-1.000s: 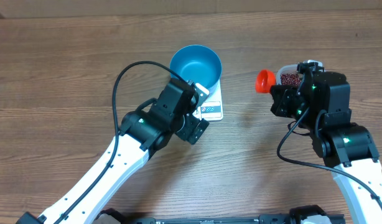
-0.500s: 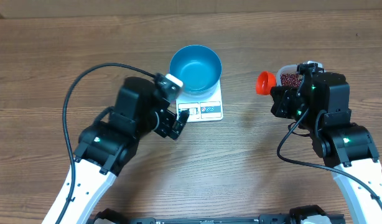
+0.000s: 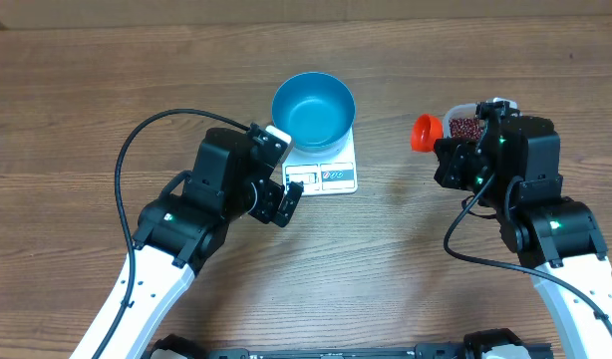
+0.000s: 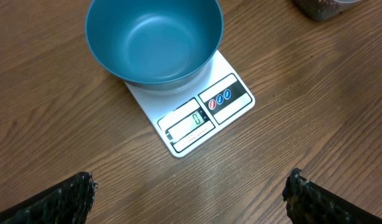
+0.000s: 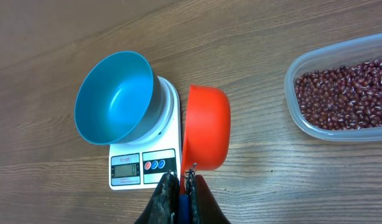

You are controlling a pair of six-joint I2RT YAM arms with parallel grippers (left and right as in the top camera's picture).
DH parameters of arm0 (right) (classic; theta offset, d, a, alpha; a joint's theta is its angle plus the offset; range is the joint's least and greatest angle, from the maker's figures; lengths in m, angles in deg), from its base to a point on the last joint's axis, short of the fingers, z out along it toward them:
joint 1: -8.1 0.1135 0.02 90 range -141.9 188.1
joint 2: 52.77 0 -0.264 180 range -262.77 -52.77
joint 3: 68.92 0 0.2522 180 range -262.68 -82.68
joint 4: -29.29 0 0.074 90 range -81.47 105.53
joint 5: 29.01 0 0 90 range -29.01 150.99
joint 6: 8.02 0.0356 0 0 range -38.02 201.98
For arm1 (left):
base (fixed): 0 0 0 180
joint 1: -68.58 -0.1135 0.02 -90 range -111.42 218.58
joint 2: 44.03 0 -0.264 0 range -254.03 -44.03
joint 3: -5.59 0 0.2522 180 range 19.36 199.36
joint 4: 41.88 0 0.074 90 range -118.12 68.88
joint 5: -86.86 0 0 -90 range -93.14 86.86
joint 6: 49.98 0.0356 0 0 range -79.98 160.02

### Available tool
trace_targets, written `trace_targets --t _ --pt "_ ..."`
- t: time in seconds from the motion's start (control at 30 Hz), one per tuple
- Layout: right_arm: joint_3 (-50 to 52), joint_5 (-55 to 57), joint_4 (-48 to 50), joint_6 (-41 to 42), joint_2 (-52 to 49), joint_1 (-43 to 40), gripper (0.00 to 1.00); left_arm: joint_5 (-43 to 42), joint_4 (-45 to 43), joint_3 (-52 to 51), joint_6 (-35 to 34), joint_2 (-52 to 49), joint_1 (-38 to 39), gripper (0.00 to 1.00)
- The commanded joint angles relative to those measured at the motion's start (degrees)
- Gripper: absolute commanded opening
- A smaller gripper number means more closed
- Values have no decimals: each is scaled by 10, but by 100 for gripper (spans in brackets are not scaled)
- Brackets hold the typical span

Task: Scoop item into bowl and weigh 150g on scale
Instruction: 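Lift the left gripper back from the scale, then lower the red scoop with the right gripper into the bean tub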

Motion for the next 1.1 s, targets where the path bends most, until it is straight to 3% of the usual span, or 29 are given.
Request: trace_targets --t 0.0,1.07 --pt "-18 5 2 -4 2 3 4 -8 -3 -2 -8 -14 -1 100" --pt "-18 5 2 -4 2 3 4 -8 -3 -2 -8 -24 -1 100"
